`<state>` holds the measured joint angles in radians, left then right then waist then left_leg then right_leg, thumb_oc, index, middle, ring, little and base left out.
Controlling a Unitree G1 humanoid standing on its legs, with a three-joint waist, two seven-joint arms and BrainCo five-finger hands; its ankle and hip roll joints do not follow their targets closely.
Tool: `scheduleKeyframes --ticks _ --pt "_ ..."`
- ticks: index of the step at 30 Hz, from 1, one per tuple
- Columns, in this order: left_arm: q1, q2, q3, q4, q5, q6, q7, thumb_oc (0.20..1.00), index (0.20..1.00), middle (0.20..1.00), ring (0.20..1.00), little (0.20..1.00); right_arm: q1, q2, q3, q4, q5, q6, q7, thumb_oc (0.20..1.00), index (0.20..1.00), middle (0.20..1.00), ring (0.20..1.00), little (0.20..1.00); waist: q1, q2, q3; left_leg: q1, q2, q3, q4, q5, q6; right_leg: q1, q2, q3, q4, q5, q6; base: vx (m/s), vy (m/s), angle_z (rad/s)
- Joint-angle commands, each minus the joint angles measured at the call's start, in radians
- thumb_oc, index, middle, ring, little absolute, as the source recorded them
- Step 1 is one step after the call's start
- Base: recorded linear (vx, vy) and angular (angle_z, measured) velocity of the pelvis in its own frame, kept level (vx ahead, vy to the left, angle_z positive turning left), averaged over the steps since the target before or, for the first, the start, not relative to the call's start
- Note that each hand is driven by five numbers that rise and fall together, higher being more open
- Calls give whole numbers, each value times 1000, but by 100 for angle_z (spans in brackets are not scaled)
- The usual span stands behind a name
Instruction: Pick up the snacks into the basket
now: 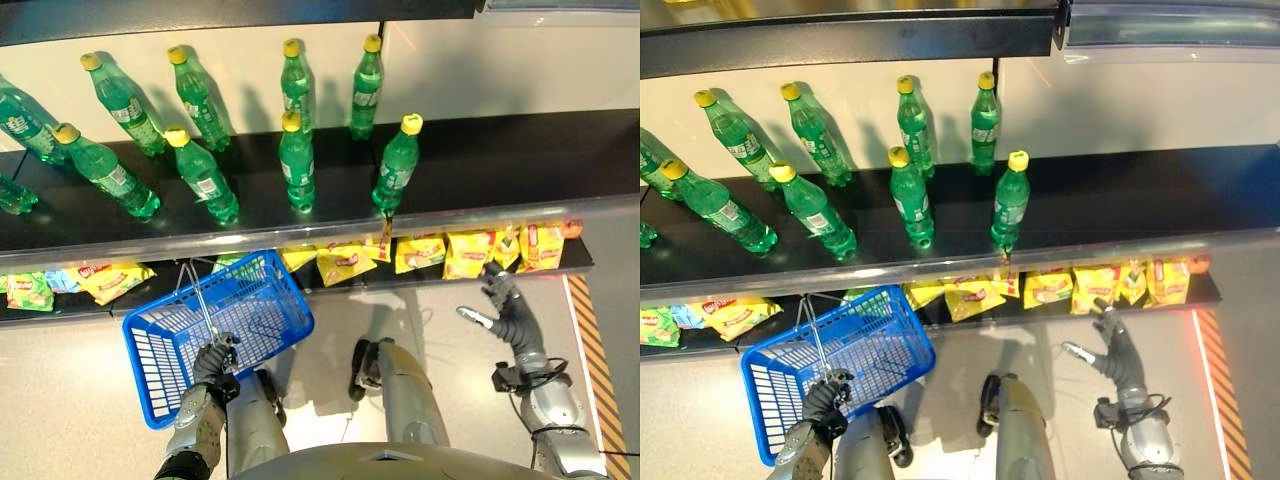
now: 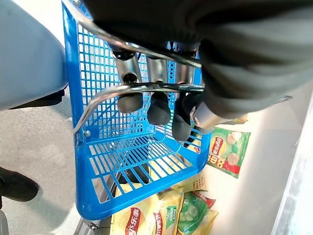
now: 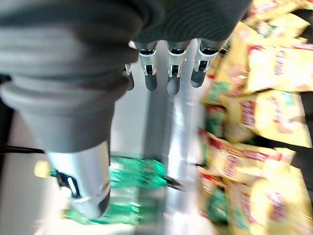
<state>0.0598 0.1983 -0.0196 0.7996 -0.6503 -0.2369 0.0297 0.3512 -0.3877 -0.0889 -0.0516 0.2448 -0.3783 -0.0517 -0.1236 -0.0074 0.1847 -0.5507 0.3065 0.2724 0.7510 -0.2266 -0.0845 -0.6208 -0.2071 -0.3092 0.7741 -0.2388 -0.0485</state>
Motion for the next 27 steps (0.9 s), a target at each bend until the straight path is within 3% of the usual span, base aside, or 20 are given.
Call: scheduleKeyframes --ticks 1,15,25,27 --pt "25 12 -13 -90 -19 -99 -2 200 200 200 200 200 -7 -11 -49 -121 8 -107 -31 1000 1000 1000 1000 1000 -7 -1 -38 -15 -15 56 90 -77 52 42 -24 18 6 -31 113 29 11 3" --pt "51 24 -33 -130 -22 -94 -8 200 200 200 200 200 -124 -62 2 -158 -40 -77 -61 1000 1000 1000 1000 1000 29 -17 -42 5 -25 46 58 -65 52 77 -24 3 -28 -28 116 22 2 4" --pt "51 36 -47 -143 -8 -72 -13 200 200 200 200 200 -264 -67 58 -36 -29 -36 -76 1000 1000 1000 1000 1000 69 -25 -43 15 -40 30 20 -48 55 102 -25 -19 -58 -15 118 12 -7 16" --pt "54 38 -53 -148 -3 -66 -19 200 200 200 200 200 -309 -61 69 3 -25 -28 -84 1000 1000 1000 1000 1000 79 -27 -47 7 -46 36 -8 -15 69 100 -27 -33 -87 16 107 -30 3 15"
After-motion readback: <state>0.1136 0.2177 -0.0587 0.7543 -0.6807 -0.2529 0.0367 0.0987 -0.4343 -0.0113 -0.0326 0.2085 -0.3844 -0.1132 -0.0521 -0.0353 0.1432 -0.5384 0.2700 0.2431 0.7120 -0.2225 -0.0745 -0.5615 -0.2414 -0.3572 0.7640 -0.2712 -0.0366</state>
